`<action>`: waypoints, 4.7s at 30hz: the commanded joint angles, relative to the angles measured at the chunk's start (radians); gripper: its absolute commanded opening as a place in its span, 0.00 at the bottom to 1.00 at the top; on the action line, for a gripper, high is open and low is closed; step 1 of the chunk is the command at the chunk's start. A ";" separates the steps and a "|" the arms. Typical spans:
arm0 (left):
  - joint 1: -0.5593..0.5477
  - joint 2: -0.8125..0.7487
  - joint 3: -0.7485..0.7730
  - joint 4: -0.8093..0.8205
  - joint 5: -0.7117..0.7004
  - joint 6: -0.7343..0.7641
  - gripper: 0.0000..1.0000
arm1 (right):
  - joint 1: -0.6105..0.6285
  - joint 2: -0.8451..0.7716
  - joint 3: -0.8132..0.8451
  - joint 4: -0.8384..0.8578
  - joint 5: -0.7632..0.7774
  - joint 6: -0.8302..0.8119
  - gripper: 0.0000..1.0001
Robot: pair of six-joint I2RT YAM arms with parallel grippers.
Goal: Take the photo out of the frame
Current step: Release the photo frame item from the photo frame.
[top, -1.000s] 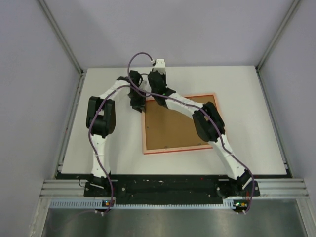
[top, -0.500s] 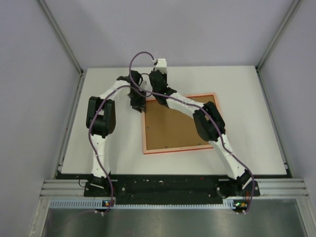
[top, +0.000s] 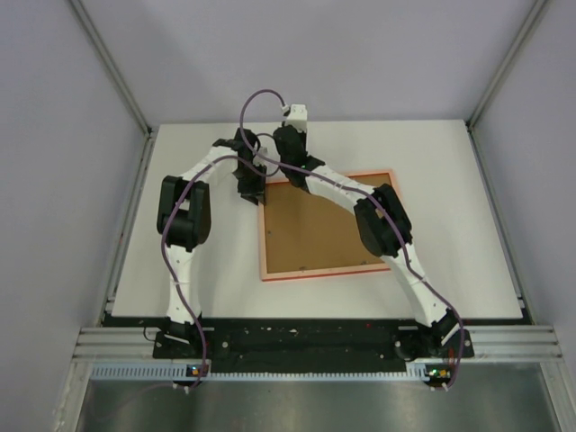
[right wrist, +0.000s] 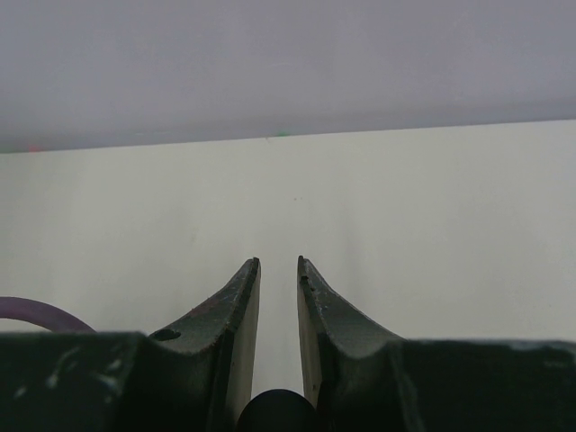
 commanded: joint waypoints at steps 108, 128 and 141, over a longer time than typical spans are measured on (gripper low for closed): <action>0.015 0.075 -0.019 -0.011 -0.112 0.030 0.24 | 0.015 0.048 0.160 -0.067 -0.137 -0.112 0.00; 0.015 0.076 -0.019 -0.011 -0.111 0.032 0.24 | -0.003 0.079 0.161 -0.076 -0.151 -0.110 0.00; 0.015 0.082 -0.015 -0.009 -0.115 0.025 0.24 | 0.008 0.076 0.198 -0.185 -0.016 -0.156 0.00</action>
